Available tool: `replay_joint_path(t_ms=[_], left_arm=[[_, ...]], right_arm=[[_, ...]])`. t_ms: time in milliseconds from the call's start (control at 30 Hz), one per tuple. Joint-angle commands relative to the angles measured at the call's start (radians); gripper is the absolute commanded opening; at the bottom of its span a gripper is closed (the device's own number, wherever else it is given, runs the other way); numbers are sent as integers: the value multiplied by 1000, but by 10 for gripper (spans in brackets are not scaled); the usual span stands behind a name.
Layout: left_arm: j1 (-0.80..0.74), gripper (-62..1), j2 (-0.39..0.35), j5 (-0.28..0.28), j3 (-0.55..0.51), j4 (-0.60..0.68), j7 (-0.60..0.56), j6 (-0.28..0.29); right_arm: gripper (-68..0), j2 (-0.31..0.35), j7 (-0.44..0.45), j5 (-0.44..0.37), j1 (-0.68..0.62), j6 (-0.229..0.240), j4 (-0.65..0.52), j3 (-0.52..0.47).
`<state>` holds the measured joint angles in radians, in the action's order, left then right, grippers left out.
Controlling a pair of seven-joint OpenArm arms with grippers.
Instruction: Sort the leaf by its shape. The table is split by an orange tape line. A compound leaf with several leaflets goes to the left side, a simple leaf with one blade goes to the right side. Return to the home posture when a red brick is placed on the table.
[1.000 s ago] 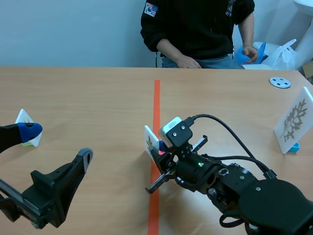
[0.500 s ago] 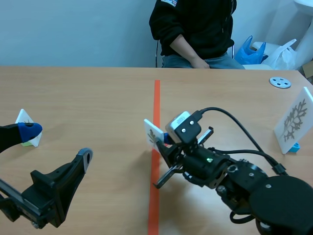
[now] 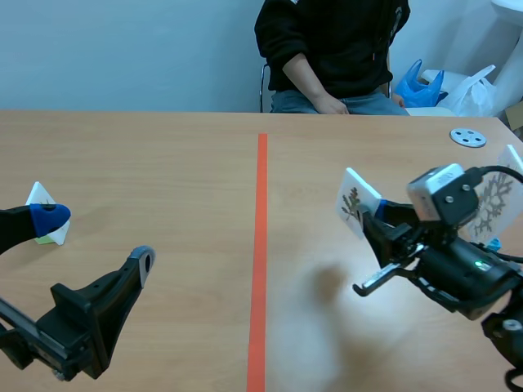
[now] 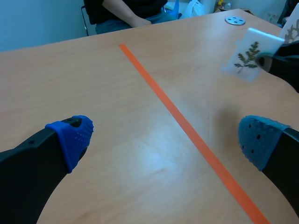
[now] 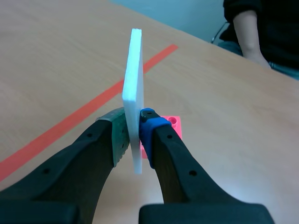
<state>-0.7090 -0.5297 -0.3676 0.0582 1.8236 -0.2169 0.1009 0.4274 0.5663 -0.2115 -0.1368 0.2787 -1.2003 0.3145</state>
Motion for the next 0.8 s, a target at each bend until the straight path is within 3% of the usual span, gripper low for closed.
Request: replay_joint_path(t_ms=[0, 167, 300, 500, 767], left_arm=[[3, 14, -3, -6, -2, 7, -18, -1], [3, 14, -3, -6, -2, 7, -18, -1], [3, 14, -3, -6, -2, 7, -19, -1], [3, 14, -3, -6, -2, 7, -22, -1], [3, 14, -3, -6, -2, 7, -22, -1]], right_arm=[[-660, 18, -4, -45, -19, 21, -24, -40], [-660, 33, -29, -165, -117, 97, -44, -184], [-660, 32, -56, -212, -157, 108, -44, -288], [-660, 32, -163, -322, -165, 107, -34, -344], [-660, 21, -167, -328, -100, 58, 80, -344]])
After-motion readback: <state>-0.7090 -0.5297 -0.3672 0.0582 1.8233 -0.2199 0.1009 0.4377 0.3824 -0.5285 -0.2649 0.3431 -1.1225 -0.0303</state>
